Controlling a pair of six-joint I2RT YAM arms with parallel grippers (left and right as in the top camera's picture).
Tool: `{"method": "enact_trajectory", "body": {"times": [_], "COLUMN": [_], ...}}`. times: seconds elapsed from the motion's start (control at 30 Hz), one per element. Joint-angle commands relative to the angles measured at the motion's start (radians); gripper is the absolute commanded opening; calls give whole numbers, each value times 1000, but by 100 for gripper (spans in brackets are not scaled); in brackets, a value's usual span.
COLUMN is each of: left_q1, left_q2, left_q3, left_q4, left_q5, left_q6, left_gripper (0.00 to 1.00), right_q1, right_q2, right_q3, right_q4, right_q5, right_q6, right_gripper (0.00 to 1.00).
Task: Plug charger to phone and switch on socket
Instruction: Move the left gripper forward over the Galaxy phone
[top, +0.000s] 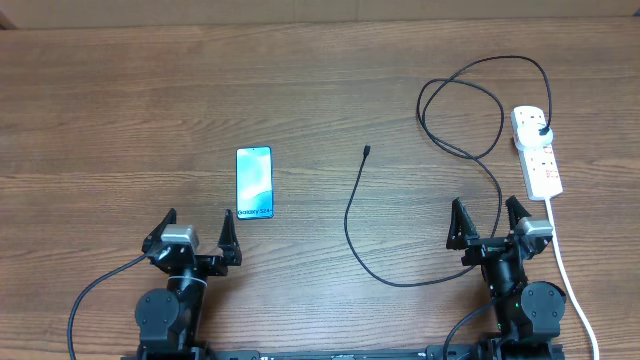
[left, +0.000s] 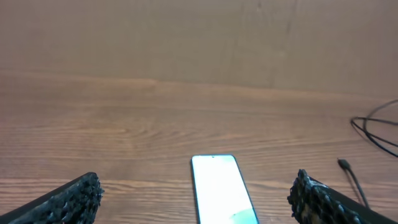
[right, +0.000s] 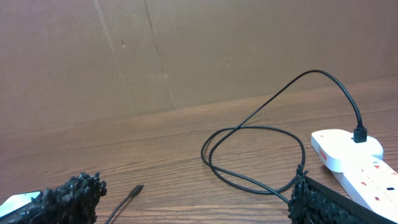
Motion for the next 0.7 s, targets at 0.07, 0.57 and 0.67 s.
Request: {"method": "enact_trajectory", "body": {"times": [0.07, 0.57, 0.67], "left_q1": [6, 5, 5], "left_q2": [113, 665, 770], "left_q3": [180, 687, 819], "left_q4": [-60, -295, -415], "left_q5": [42, 145, 150], "left_q6": [39, 69, 69], "left_gripper": [100, 100, 100], "right_q1": [-7, -7, -7], "right_q2": [-12, -12, -12], "right_q3": [-10, -10, -10], "right_q4": [6, 6, 6], "right_q5": [6, 6, 6], "right_q6": [-4, -4, -4], "right_gripper": [100, 100, 100]}}
